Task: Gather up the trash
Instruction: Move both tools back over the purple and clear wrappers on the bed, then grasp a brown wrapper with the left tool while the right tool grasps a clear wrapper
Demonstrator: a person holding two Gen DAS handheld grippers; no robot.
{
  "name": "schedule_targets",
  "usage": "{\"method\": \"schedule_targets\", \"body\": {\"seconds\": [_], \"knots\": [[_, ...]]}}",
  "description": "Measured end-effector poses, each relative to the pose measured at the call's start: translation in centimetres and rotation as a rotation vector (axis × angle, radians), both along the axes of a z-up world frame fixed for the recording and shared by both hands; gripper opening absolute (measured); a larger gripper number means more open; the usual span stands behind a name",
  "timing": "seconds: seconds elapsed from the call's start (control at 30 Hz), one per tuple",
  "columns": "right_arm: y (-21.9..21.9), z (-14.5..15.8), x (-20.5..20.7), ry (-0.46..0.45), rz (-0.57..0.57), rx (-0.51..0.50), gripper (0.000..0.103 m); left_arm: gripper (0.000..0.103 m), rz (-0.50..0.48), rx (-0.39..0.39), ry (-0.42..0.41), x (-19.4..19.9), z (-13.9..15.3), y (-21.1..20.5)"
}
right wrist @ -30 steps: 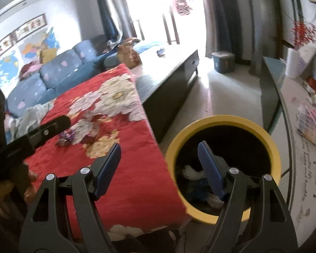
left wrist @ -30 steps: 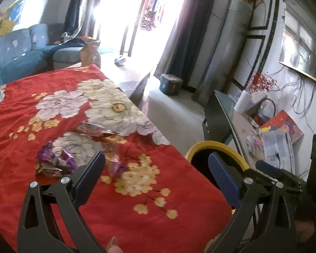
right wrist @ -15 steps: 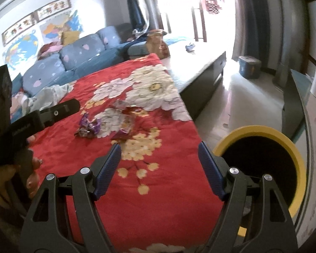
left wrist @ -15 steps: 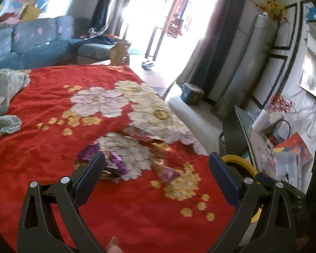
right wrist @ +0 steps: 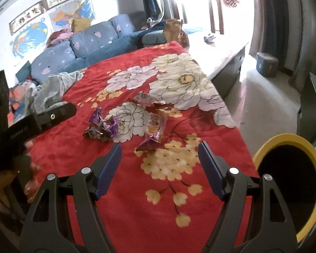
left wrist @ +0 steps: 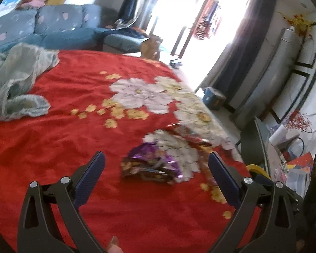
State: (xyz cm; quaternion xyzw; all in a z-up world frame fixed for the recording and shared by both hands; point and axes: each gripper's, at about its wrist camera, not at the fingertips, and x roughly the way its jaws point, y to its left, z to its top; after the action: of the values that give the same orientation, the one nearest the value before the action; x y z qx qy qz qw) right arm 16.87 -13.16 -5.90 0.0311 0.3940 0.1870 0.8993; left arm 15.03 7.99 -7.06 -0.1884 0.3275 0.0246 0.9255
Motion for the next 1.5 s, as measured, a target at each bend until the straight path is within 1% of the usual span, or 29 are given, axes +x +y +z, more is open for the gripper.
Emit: {"method": "schedule_targets", "body": {"seconds": [0.1,0.2,0.27,0.33,0.4,0.5,0.63,0.67,0.73,0.87,1.0,1.17,1.2,1.43,1.5], "knots": [[1.0,-0.7,1.1,0.024,0.014,0.0,0.06,0.093,0.02,-0.022,0.027,0.3,-1.1,1.3],[1.8,-1.4,2.0,0.045,0.026,-0.003,0.054,0.081,0.024,-0.05,0.051,0.7,-2.0,2.1],[2.3,-1.9,2.7,0.062,0.03,-0.005,0.051,0.076,0.019,-0.071,0.069,1.2,-2.8,2.4],[2.7,-2.5,3.3,0.078,0.029,-0.01,0.048,0.069,0.012,-0.095,0.085,1.6,-3.5,2.7],[2.9,-3.0,3.7,0.093,0.023,-0.014,0.045,0.064,0.006,-0.113,0.098,1.9,-4.1,2.7],[3.0,-3.5,4.2,0.11,0.021,-0.014,0.037,0.059,-0.001,-0.132,0.122,2.4,-5.1,2.6],[3.1,-4.4,4.5,0.139,0.023,-0.011,0.027,0.052,-0.004,-0.134,0.129,2.6,-5.6,2.6],[3.1,-4.5,4.4,0.142,0.023,-0.008,0.027,0.051,-0.008,-0.135,0.128,2.6,-5.6,2.5],[3.0,-4.7,4.1,0.141,0.024,-0.005,0.027,0.045,-0.014,-0.134,0.131,2.7,-5.6,2.4],[2.9,-4.6,3.4,0.137,0.031,-0.002,0.026,0.04,-0.034,-0.122,0.139,2.8,-5.7,1.8],[2.5,-4.6,2.6,0.139,0.036,0.004,0.026,0.032,-0.055,-0.116,0.144,2.6,-5.7,1.3],[1.9,-4.6,1.6,0.146,0.033,0.018,0.026,0.028,-0.081,-0.108,0.144,2.3,-5.7,0.5],[1.7,-4.6,1.4,0.147,0.033,0.02,0.026,0.021,-0.085,-0.107,0.143,2.2,-5.6,0.4],[0.8,-4.3,0.4,0.148,0.023,0.031,0.026,0.019,-0.124,-0.122,0.124,1.3,-4.8,-0.5],[0.4,-4.2,0.2,0.147,0.017,0.035,0.026,0.018,-0.138,-0.116,0.115,1.1,-4.4,-0.9]]}}
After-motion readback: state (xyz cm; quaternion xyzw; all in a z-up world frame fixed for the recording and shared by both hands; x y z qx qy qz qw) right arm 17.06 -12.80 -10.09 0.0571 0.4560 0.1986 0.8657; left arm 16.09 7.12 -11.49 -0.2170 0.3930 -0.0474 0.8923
